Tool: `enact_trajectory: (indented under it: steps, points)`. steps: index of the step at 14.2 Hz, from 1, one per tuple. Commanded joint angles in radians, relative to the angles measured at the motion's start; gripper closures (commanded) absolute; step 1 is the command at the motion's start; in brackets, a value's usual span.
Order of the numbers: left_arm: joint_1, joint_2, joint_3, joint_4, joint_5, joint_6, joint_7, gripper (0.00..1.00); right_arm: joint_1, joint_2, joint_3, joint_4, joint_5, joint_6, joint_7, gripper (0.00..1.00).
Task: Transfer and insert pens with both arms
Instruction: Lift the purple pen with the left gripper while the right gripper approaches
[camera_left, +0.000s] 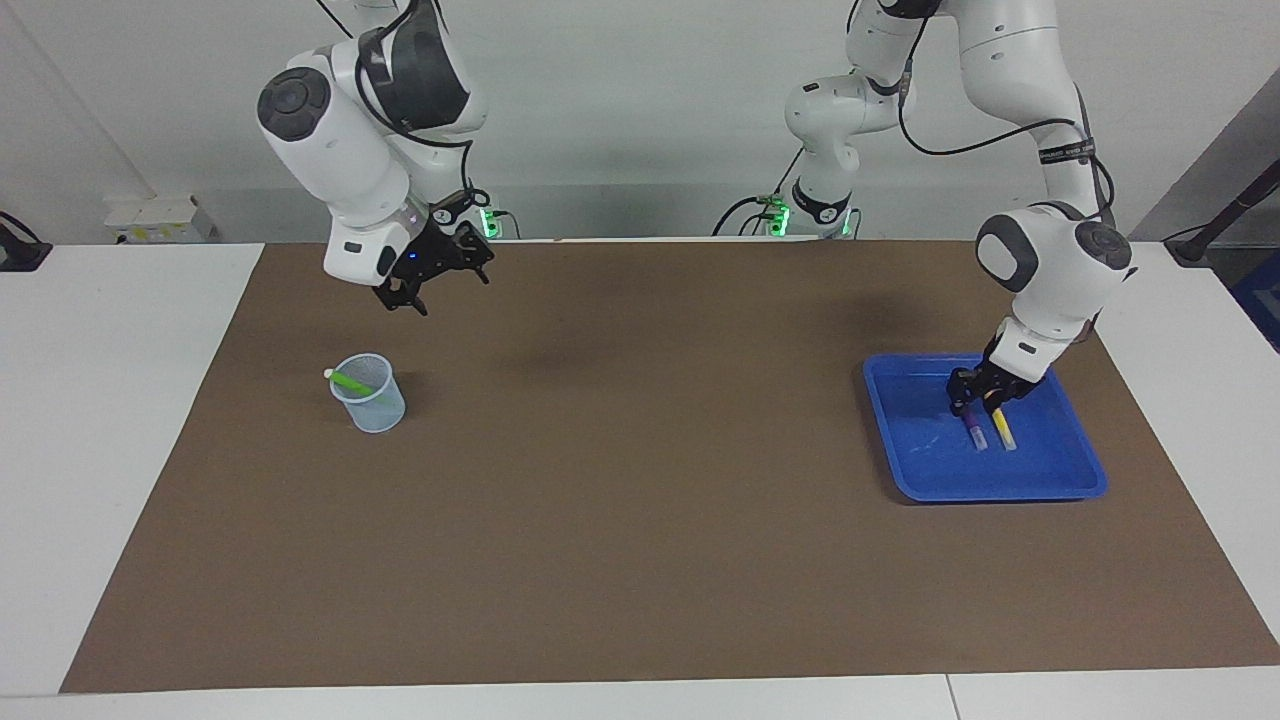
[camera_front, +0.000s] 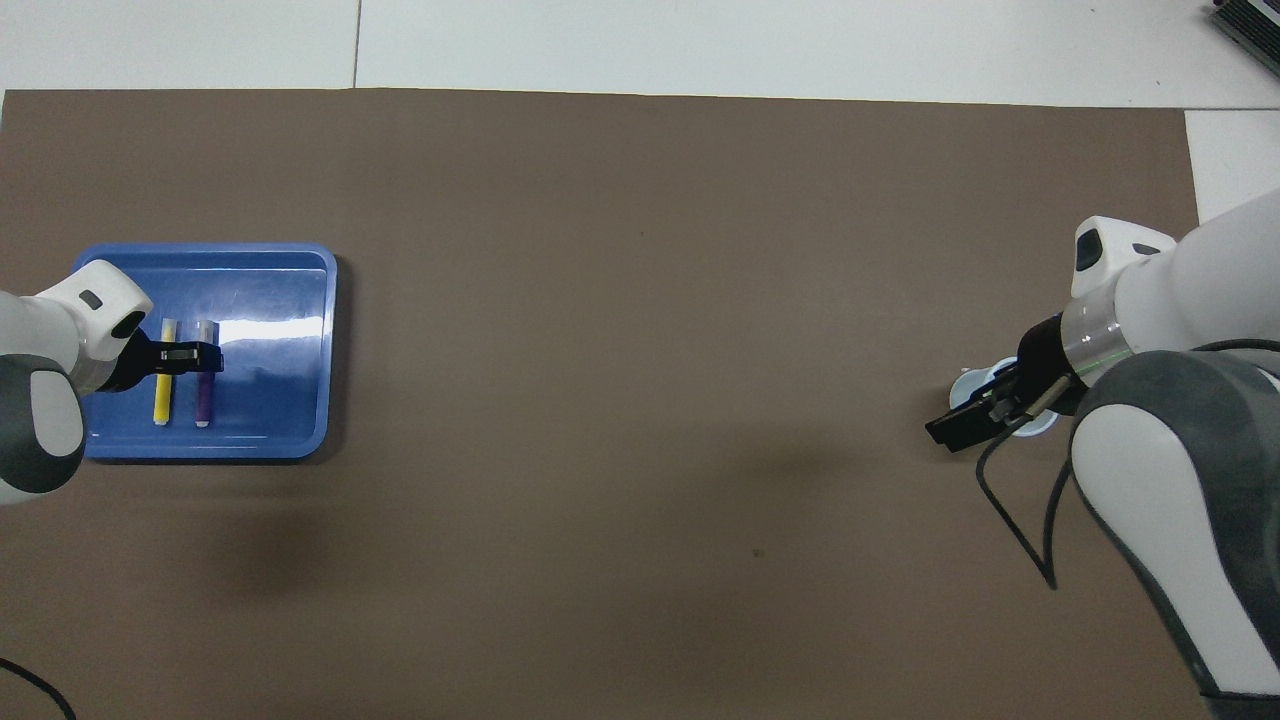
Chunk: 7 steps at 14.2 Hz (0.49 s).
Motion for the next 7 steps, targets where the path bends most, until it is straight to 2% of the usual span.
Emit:
enact_trajectory:
  steps: [1,3,5,7]
  points:
    - [0.013,0.045,-0.006,0.022,0.021,0.042,0.008,0.44,0.005,-0.001,0.001,-0.006,0.1,0.033,0.168,0.0]
    - [0.019,0.06,-0.006,0.022,0.021,0.065,0.018,0.44,0.005,-0.004,0.001,-0.012,0.166,0.045,0.297,0.0]
    - [0.02,0.066,-0.006,0.022,0.021,0.07,0.022,0.49,0.021,-0.012,0.003,-0.036,0.23,0.098,0.393,0.0]
    - [0.019,0.076,-0.006,0.02,0.021,0.075,0.025,0.62,0.067,-0.016,0.003,-0.05,0.266,0.163,0.507,0.0]
